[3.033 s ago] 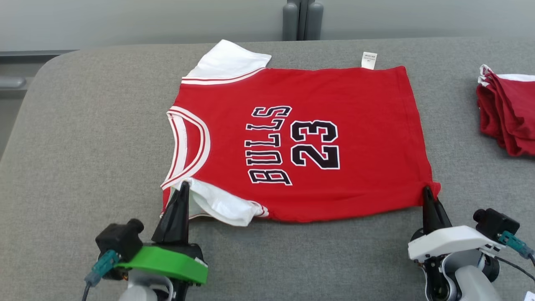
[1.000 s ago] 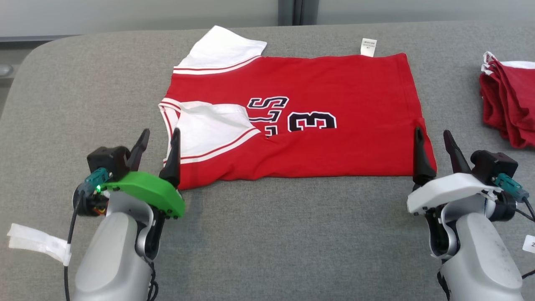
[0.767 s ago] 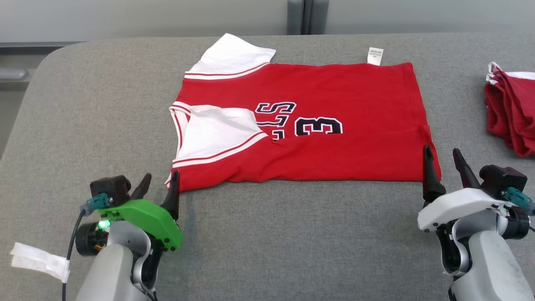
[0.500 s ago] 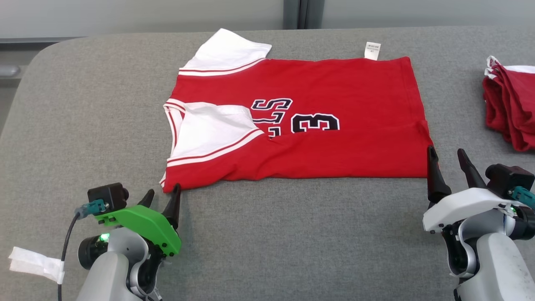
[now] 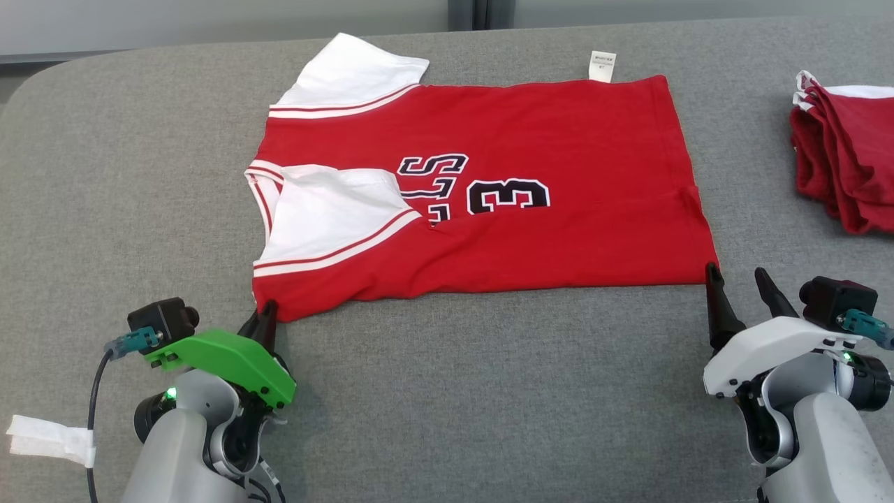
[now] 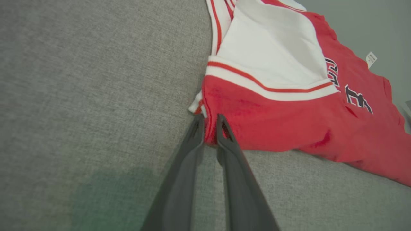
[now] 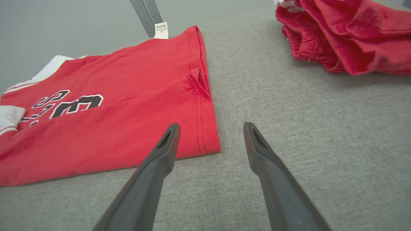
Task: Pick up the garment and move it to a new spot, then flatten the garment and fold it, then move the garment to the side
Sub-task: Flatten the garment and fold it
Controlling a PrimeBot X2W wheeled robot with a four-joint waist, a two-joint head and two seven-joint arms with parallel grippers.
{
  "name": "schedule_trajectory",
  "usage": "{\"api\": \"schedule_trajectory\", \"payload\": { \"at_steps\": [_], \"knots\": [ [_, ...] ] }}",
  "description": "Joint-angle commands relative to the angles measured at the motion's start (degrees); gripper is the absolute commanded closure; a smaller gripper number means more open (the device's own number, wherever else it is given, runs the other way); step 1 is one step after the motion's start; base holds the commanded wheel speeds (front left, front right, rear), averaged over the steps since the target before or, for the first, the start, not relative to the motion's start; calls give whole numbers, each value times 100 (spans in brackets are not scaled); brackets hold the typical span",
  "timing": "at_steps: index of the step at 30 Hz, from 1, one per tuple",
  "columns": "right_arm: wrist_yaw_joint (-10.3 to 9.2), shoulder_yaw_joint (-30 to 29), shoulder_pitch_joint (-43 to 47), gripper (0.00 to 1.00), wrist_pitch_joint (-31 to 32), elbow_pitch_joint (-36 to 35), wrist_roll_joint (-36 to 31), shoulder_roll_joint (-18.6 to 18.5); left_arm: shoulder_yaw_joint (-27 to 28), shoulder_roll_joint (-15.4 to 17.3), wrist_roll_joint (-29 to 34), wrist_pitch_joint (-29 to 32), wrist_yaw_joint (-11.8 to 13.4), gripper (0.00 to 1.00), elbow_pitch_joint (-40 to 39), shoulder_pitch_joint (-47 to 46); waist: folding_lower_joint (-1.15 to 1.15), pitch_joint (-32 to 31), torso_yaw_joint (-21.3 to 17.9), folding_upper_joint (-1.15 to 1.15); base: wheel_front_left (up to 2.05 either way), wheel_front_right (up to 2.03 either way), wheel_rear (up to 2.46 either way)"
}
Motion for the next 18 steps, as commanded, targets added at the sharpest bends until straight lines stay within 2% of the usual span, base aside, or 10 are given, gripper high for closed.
{"api": "schedule_trajectory", "payload": {
  "at_steps": [1,9,15,16,17,18],
  "knots": [
    [-1,-19,-92,0,-2,82,-19,-17,-2,-4,-27,-60,-45,100,35,-108,0,-5,4,0,0,0,0],
    [-1,-58,-434,0,51,827,-130,-15,-120,-28,55,-345,-110,100,73,-223,0,-53,71,0,0,0,0],
    [-1,-85,-798,0,112,1519,61,-18,-147,30,71,-440,-133,100,-46,-172,0,-94,155,0,0,0,0],
    [-1,-91,-857,15,134,1644,140,-18,-148,37,65,-440,-130,100,-62,-154,0,-104,164,0,0,0,0],
    [-1,-95,-928,53,142,1796,180,-16,-147,53,66,-455,-130,100,-83,-129,0,-117,174,0,0,0,0],
    [-1,-93,-973,58,144,1905,136,-16,-150,61,68,-462,-127,100,-98,-109,0,-129,185,0,0,0,0]
  ]
}}
